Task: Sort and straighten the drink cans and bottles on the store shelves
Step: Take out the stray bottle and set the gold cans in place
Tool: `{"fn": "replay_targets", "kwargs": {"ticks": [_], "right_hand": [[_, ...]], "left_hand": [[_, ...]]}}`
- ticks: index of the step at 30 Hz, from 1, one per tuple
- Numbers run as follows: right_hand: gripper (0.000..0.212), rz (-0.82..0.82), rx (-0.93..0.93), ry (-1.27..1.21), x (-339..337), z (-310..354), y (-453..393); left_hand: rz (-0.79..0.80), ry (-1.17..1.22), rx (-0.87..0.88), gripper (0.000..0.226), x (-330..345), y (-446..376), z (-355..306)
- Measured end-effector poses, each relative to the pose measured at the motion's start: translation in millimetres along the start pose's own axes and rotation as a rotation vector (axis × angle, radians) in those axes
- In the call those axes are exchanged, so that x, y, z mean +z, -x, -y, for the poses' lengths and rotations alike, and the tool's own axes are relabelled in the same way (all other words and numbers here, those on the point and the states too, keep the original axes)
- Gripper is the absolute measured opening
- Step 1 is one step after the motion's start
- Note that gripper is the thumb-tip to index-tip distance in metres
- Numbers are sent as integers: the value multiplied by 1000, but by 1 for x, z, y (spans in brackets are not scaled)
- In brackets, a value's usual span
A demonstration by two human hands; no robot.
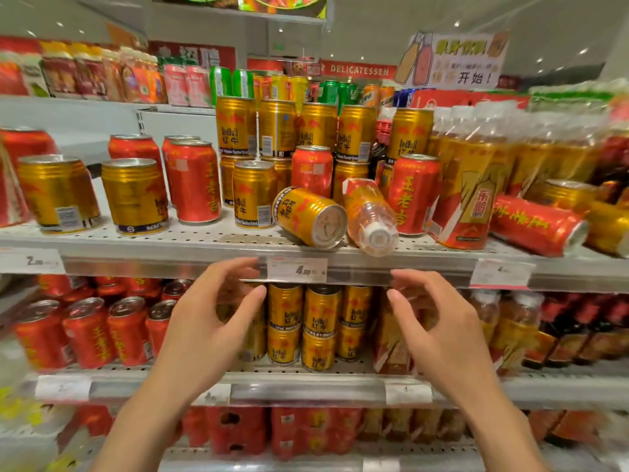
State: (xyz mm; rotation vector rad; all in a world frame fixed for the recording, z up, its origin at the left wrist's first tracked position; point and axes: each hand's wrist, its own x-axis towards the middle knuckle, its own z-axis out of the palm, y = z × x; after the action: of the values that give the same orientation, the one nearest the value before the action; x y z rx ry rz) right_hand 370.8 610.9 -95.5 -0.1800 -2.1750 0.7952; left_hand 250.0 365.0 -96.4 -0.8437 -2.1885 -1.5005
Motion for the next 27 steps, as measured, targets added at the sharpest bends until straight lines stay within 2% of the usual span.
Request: {"fn": "replay_targets", "kwargs": {"ticks": [7,9,11,16,18,22,27], "right_hand": [[24,-179,-275,153,-16,36,-45],[23,-185,-347,215,-15,49,-63],[27,-114,-400,286,-9,61,-82],[65,262,-375,583,13,85,-115],[73,349,-359,645,22,85,-119],[76,347,-352,632,27,83,-120],[72,422,-289,415,15,86,-134]], "left_hand": [[26,-226,297,37,-22,-66,-7],[17,-306,364,39,-26,-90,-6],[20,-396,401,41,-30,-111,-6],[124,-560,438,45,-33,-144,-5],[154,-566,427,46,-32,-150,-4],[151,-511,404,49,-29,-154,0],[160,-443,360,57,-29,-154,4]]}}
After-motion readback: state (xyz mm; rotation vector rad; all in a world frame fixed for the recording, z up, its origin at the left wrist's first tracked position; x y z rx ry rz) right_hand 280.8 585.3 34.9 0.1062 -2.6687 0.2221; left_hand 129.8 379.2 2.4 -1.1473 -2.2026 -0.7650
